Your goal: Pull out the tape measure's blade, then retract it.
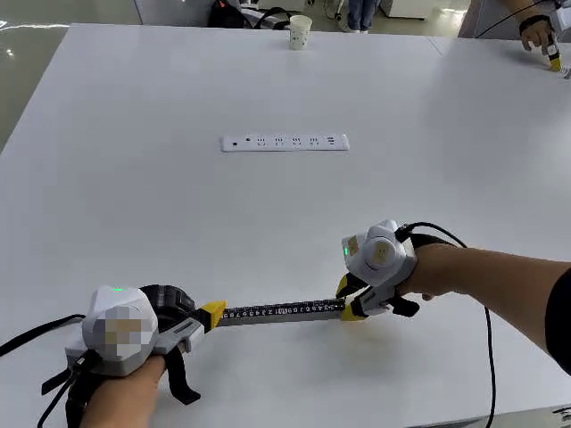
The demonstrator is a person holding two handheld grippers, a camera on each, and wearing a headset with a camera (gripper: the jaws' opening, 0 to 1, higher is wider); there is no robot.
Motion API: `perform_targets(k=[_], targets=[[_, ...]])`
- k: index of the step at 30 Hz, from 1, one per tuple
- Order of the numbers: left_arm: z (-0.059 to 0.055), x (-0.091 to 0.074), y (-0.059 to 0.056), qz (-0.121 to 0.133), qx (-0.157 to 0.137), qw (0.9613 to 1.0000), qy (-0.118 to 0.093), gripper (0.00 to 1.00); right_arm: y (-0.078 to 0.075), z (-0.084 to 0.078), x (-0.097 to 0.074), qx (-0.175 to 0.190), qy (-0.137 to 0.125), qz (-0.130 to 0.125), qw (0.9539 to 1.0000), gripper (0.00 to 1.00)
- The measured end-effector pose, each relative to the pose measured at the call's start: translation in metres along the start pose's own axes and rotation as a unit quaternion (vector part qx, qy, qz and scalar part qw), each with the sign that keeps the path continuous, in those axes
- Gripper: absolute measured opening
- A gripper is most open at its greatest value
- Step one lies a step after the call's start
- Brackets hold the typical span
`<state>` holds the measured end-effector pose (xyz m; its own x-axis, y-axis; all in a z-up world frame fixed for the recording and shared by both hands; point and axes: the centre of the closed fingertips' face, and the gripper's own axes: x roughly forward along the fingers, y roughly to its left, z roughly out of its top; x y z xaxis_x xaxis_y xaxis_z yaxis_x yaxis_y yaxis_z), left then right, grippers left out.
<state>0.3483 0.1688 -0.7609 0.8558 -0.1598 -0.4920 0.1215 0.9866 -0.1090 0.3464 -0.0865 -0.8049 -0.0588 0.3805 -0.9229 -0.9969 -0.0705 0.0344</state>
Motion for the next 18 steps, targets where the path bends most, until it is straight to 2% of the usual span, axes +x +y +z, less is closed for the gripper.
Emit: perform_targets(k=[5, 6, 7, 9, 13, 15, 18], targets=[[0.0036, -0.0006, 0.0003, 0.0, 0.0, 0.9999, -0.012, 0.98, -0.0015, -0.0019, 0.0012, 0.005, 0.002, -0.002, 1.0, 0.13], [0.0035, -0.0007, 0.0006, 0.0, 0.001, 0.9999, -0.012, 0.97, -0.0016, -0.0022, 0.0016, 0.003, 0.003, -0.004, 1.0, 0.12], [0.0036, -0.0008, 0.0011, 0.001, -0.001, 0.9999, -0.013, 0.95, -0.0022, -0.0025, 0.0022, -0.013, 0.009, -0.008, 0.9998, 0.12], [0.003, -0.0005, 0.0014, 0.002, -0.005, 0.9999, -0.013, 0.94, -0.0006, -0.0017, 0.0031, -0.013, 0.015, -0.014, 0.9997, 0.11], [0.0015, 0.0015, -0.0003, 0.0, -0.023, 0.9996, -0.013, 0.92, -0.0014, -0.0027, 0.003, 0.002, 0.017, -0.018, 0.9997, 0.11], [0.0005, 0.0011, -0.0007, 0.004, -0.013, 0.9999, -0.01, 0.89, -0.0013, -0.0028, 0.0032, 0.005, 0.019, -0.018, 0.9996, 0.11], [-0.0033, 0.0017, 0.0007, 0.008, -0.017, 0.9998, 0.0, 0.84, -0.0016, -0.0027, 0.0031, 0.007, 0.023, -0.017, 0.9996, 0.11]])
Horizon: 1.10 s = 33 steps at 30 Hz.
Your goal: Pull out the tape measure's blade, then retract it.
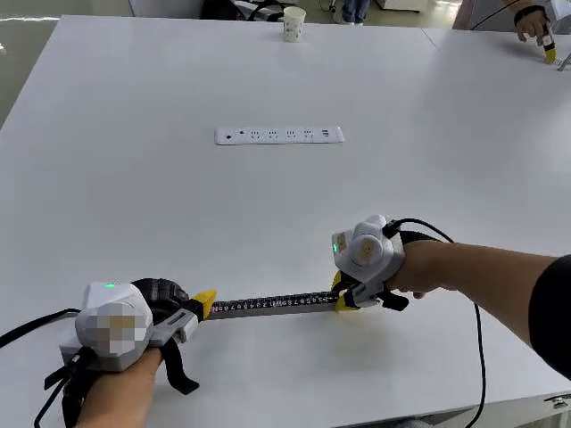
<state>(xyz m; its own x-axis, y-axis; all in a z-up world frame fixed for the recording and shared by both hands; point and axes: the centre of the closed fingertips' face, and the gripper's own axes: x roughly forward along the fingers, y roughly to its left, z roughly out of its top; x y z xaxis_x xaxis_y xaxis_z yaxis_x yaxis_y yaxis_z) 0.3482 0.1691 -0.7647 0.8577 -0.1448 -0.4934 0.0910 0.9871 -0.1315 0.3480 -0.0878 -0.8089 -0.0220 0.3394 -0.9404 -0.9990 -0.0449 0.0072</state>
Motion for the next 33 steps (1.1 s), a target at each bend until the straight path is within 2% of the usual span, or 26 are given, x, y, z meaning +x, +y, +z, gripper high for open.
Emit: perform_targets(k=[3, 4, 9, 10, 23, 28, 30, 33], targets=[[-0.002, 0.0, 0.004, 0.01, -0.015, 0.9998, 0.009, 0.79, -0.002, 0.0, 0.0, 0.023, -0.001, 0.002, 0.9997, 0.1], [-0.002, 0.0, 0.005, 0.014, -0.007, 0.9998, 0.014, 0.76, -0.002, 0.0, 0.0, 0.027, 0.0, 0.002, 0.9996, 0.1], [-0.004, 0.002, 0.013, 0.029, -0.012, 0.9993, 0.022, 0.68, 0.0, 0.0, 0.001, 0.044, 0.006, -0.007, 0.999, 0.1], [-0.005, 0.001, 0.013, 0.031, -0.018, 0.9991, 0.024, 0.67, 0.0, 0.0, 0.001, 0.046, 0.005, -0.007, 0.9989, 0.1], [-0.009, 0.001, 0.013, 0.034, -0.007, 0.9987, 0.038, 0.65, 0.0, 0.0, 0.0, 0.051, 0.014, 0.001, 0.9986, 0.1], [-0.009, 0.001, 0.013, 0.031, 0.001, 0.9985, 0.044, 0.65, 0.0, 0.0, 0.0, 0.056, 0.01, 0.002, 0.9984, 0.1], [-0.01, 0.002, 0.013, 0.031, 0.01, 0.998, 0.054, 0.64, -0.001, 0.001, 0.0, 0.059, 0.006, 0.004, 0.9982, 0.1], [-0.011, 0.001, 0.012, 0.032, 0.008, 0.9975, 0.062, 0.64, -0.001, 0.001, -0.001, 0.054, 0.009, 0.008, 0.9985, 0.09]])
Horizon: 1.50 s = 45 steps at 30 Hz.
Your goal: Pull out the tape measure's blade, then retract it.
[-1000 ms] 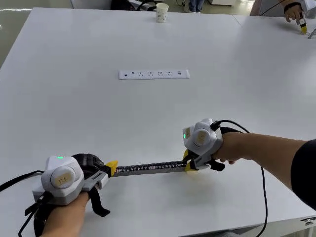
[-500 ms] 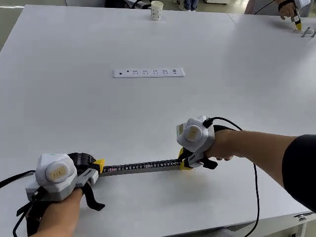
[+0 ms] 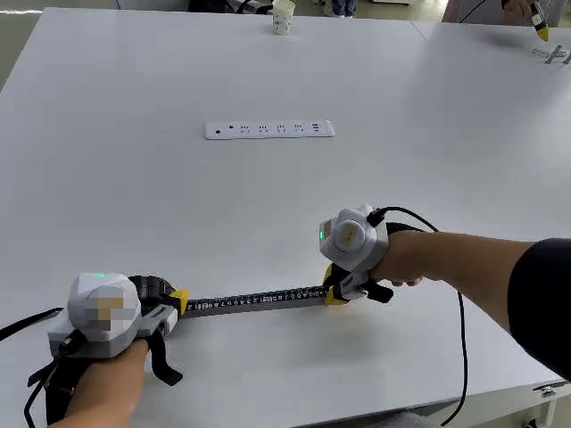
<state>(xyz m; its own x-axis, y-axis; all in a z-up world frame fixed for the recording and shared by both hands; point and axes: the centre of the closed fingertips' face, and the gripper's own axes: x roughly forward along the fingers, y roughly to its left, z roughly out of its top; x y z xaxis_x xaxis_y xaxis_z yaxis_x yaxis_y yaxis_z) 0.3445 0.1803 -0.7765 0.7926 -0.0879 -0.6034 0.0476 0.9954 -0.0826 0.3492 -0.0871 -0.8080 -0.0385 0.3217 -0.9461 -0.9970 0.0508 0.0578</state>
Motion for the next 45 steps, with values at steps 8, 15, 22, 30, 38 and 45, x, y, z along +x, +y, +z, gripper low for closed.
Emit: perform_targets(k=[8, 15, 22, 30, 38, 45], targets=[[-0.001, 0.0, 0.0, -0.002, 0.004, 1.0, 0.002, 0.64, -0.001, 0.001, -0.001, 0.022, -0.003, 0.008, 0.9997, 0.1], [-0.002, 0.0, 0.0, -0.001, 0.009, 0.9999, 0.012, 0.63, 0.001, 0.003, 0.001, -0.002, 0.001, 0.006, 1.0, 0.1], [-0.003, 0.001, 0.0, -0.003, 0.008, 0.9998, 0.016, 0.63, 0.002, 0.005, 0.002, -0.013, -0.007, 0.004, 0.9999, 0.1], [-0.003, 0.002, 0.001, -0.004, 0.005, 0.9998, 0.018, 0.63, 0.001, 0.007, 0.004, -0.02, 0.002, 0.005, 0.9998, 0.1], [-0.003, 0.002, 0.001, -0.004, 0.004, 0.9998, 0.019, 0.64, 0.003, 0.01, 0.005, -0.013, 0.001, 0.003, 0.9999, 0.1], [-0.003, 0.002, 0.0, -0.005, 0.003, 0.9998, 0.02, 0.64, 0.003, 0.013, 0.006, -0.011, -0.001, 0.006, 0.9999, 0.1]])
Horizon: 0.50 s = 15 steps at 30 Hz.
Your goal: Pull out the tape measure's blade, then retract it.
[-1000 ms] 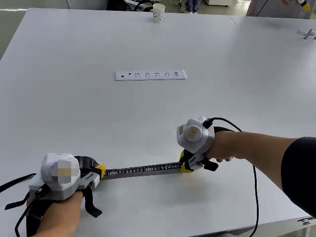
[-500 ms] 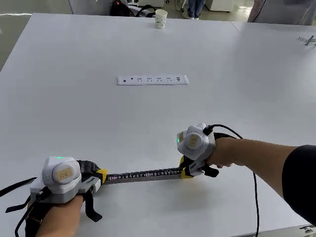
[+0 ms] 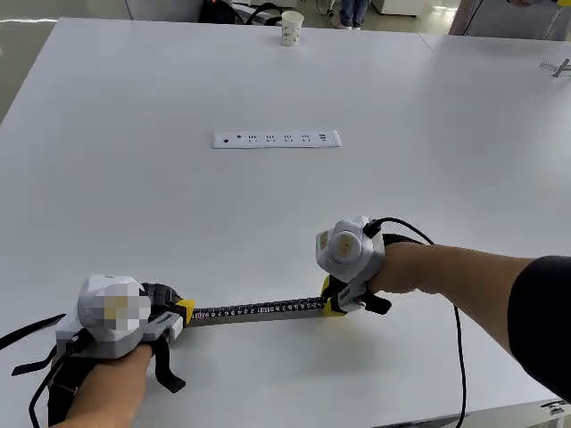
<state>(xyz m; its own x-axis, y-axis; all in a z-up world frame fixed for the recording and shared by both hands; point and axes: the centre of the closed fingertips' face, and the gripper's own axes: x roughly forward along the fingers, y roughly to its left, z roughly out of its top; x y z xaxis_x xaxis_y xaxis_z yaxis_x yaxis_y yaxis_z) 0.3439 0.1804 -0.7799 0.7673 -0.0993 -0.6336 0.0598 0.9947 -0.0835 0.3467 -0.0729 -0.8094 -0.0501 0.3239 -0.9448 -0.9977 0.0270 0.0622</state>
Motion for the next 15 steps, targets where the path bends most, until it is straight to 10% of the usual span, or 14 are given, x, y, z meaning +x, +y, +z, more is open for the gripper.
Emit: perform_targets(k=[15], targets=[[-0.0003, 0.0001, 0.0006, 0.0, 0.0, 1.0, 0.002, 0.64, 0.0003, 0.0047, 0.0031, 0.006, -0.005, -0.001, 1.0, 0.1]])
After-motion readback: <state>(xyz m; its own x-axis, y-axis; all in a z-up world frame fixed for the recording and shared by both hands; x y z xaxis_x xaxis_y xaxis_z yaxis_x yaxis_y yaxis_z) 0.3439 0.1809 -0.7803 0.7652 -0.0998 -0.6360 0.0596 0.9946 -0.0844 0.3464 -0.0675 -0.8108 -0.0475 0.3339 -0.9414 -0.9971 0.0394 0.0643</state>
